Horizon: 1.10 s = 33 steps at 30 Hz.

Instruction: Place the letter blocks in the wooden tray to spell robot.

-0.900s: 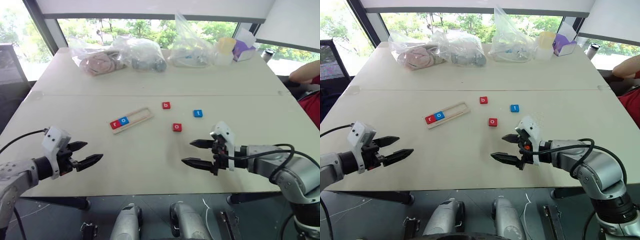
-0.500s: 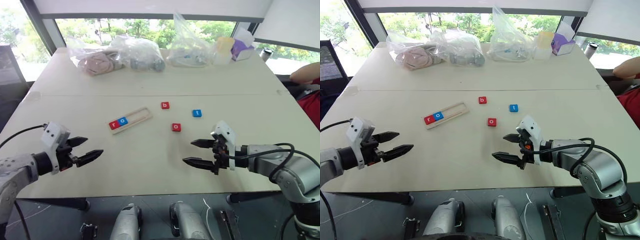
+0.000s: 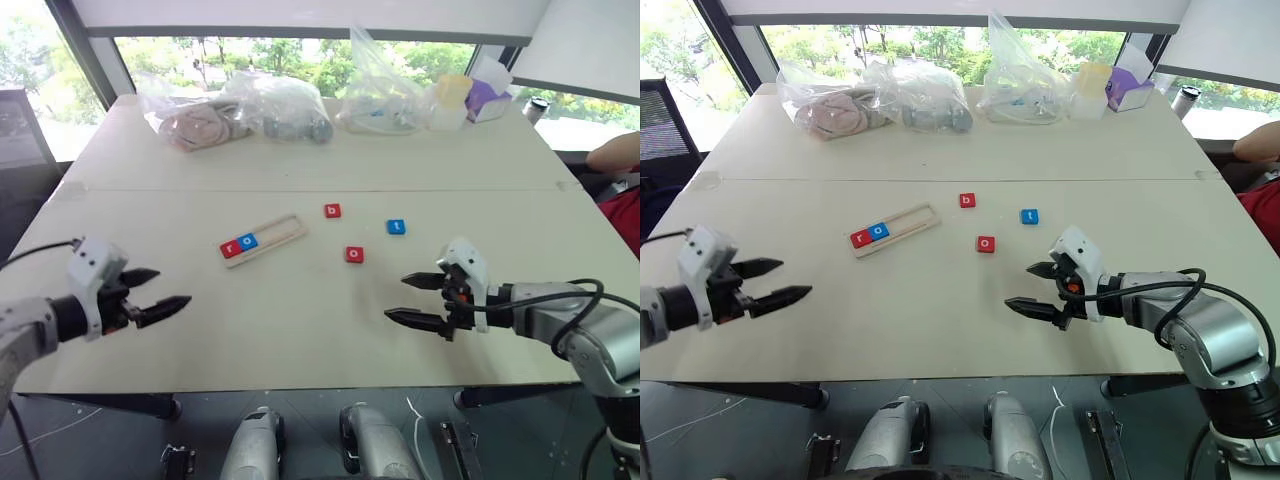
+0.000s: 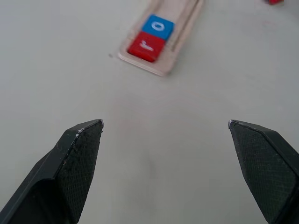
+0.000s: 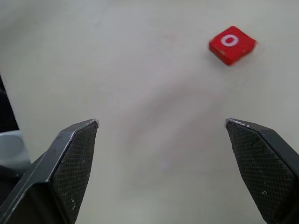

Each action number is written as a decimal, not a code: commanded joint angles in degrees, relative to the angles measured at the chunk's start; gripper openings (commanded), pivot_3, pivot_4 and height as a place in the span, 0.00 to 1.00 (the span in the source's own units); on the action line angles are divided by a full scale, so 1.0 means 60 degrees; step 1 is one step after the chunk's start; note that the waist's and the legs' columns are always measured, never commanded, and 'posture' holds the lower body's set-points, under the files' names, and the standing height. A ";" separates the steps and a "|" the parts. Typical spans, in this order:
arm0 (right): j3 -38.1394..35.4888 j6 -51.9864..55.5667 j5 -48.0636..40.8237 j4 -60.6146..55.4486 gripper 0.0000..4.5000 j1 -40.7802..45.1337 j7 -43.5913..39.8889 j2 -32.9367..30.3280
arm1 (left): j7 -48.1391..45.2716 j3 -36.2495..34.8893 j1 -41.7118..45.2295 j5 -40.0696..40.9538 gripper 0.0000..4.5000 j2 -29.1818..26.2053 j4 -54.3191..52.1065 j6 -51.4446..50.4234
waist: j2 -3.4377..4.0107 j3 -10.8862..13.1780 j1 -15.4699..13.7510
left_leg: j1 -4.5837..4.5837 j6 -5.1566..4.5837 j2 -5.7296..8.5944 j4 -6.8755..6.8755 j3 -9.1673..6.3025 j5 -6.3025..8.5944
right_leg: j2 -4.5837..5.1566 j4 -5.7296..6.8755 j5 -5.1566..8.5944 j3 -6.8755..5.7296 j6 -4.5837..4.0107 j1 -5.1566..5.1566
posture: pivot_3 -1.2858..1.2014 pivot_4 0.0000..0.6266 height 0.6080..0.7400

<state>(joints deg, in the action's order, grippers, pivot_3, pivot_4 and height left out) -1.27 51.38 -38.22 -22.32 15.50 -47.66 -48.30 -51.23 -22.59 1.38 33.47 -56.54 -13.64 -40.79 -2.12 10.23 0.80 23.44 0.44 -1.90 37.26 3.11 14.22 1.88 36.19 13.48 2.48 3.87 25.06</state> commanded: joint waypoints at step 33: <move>0.0239 0.0935 -0.1272 -0.2471 0.99 -0.0415 0.2951 0.2356 | -0.1700 0.5221 0.6278 -0.5226 1.00 0.3328 0.9610 0.6230 | 0.0024 -0.0045 -0.0016 | -0.0022 -0.0005 -0.0002 0.0058 -0.0013 -0.0002 | -0.0046 0.0011 -0.0020 -0.0011 0.0038 -0.0070 | 0.52 0.24 1.00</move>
<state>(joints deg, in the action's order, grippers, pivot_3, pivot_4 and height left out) 1.30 57.75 -45.16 -35.64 12.58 -30.08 -34.47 -60.81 6.82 40.58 4.91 -36.53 42.46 -3.08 -1.98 9.96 0.70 23.30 0.41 -1.92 37.65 3.03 14.20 1.61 36.26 13.36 2.41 4.09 24.63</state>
